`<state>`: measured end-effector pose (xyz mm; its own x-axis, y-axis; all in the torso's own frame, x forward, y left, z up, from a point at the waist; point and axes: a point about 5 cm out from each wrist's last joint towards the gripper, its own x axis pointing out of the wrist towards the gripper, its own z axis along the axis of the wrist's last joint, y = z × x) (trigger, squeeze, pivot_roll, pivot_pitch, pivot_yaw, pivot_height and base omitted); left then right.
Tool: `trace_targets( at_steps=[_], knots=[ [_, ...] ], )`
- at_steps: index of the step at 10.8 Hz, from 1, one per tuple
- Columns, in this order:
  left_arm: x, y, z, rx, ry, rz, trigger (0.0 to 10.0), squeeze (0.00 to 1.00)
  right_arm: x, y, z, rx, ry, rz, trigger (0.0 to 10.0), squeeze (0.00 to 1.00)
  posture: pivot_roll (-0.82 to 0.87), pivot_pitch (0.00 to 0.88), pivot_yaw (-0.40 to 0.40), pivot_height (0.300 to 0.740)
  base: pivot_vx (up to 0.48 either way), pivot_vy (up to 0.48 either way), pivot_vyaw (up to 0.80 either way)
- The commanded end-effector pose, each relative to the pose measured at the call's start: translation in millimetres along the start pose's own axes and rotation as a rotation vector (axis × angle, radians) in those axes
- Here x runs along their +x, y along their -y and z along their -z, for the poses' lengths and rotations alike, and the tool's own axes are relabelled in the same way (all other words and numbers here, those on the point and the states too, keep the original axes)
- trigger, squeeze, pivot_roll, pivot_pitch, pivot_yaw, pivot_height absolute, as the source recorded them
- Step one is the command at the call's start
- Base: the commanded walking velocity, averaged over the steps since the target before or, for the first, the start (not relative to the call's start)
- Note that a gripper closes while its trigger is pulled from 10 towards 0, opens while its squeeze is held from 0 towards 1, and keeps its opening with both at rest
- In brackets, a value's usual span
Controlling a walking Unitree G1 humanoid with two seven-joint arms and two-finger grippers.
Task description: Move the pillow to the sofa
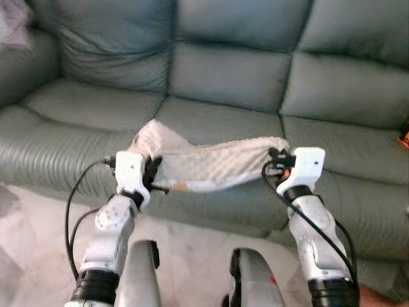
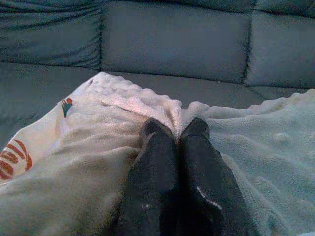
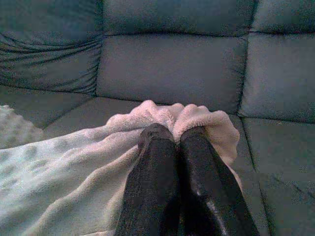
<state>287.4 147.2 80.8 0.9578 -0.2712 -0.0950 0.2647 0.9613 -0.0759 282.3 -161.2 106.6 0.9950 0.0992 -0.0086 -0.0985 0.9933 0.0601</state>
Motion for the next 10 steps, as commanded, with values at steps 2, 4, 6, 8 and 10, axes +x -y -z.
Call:
trace_targets(
  at_steps=[2, 4, 6, 8, 10],
  knots=[
    [3.2, 3.3, -8.8, 0.006, 0.039, 0.024, 10.0, 0.00, 5.1, -1.9, -9.1, -0.008, 0.037, -0.006, 10.0, 0.00, -0.01, 0.000, -0.060, 0.620, 0.255, 0.000, 0.00],
    [2.9, 3.6, -8.6, 0.005, 0.038, 0.025, 10.0, 0.00, 5.0, -2.5, -9.2, -0.010, 0.037, -0.008, 10.0, 0.00, -0.01, 0.000, -0.061, 0.620, 0.264, 0.000, 0.00],
    [2.7, 4.0, -8.3, 0.003, 0.037, 0.028, 10.0, 0.00, 4.8, -2.7, -9.1, -0.012, 0.037, -0.008, 10.0, 0.00, -0.01, 0.000, -0.061, 0.620, 0.279, 0.000, 0.00],
    [2.8, 5.0, -8.0, 0.002, 0.037, 0.032, 10.0, 0.00, 4.6, -2.2, -9.0, -0.014, 0.035, -0.007, 10.0, 0.00, -0.01, 0.000, -0.061, 0.620, 0.285, 0.000, 0.00],
    [3.2, 6.0, -7.7, 0.001, 0.036, 0.034, 10.0, 0.00, 4.7, -1.6, -9.1, -0.016, 0.035, -0.007, 10.0, 0.00, -0.02, 0.000, -0.063, 0.620, 0.296, 0.000, 0.00]
  ],
)
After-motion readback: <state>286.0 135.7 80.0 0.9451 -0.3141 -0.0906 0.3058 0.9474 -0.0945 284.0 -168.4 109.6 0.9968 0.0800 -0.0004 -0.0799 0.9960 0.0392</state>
